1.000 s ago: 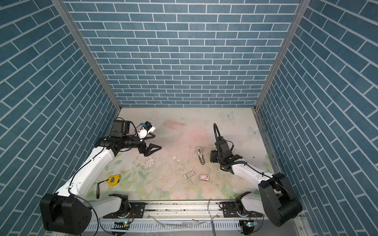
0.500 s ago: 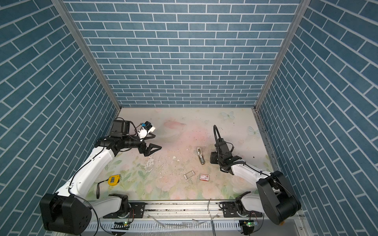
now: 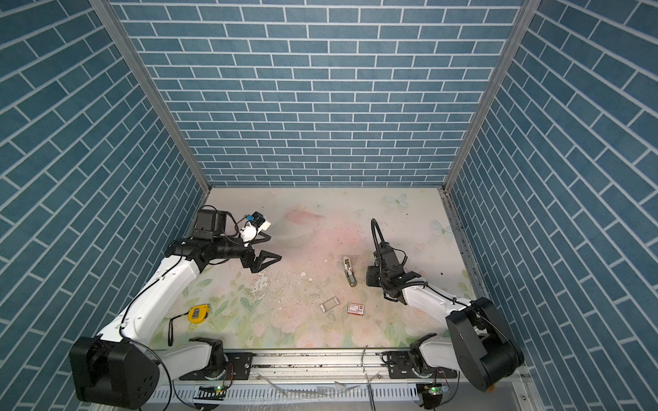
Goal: Load the staples into the stapler
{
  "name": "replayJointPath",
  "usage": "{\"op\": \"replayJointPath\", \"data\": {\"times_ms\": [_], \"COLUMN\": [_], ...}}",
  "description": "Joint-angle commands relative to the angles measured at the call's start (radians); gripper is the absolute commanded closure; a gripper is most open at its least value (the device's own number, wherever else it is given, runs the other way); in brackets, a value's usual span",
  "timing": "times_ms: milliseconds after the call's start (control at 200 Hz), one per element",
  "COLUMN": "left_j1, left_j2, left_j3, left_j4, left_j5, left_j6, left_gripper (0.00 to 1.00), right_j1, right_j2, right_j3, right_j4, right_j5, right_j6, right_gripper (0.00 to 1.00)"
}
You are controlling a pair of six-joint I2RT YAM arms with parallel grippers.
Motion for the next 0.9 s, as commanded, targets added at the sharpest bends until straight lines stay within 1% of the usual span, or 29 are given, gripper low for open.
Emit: {"op": "replayJointPath", "data": {"times_ms": [0, 270, 580, 895], "left_j1": [-0.006, -0.006, -0.006, -0.010], "left_j2": [-0.020, -0.021, -0.017, -0.007], "left_j3": [-0.011, -0.008, -0.005, 0.028], "left_j4": [0.003, 0.003, 0.007, 0.003], "left_j5": [0.021, 0.017, 0.015, 0.013], "left_j6": [-0.008, -0.011, -0.013, -0.011], "left_gripper": [0.00, 0.01, 0.00, 0.01], "right_j1": [-0.003, -0.004, -0.004, -0.003], "right_j2": [-0.002, -0.009, -0.059, -0.053], "right_j3": [0.012, 0.030, 0.030, 0.017], "right_j4": [-0.035, -0.032, -0.025, -0.008], "right_j5": [0.017, -0.003, 0.038, 0.086], "right_j6": [-0.014, -0.030, -0.026, 0.049], "right_gripper": [0.89, 0.89, 0.89, 0.89]}}
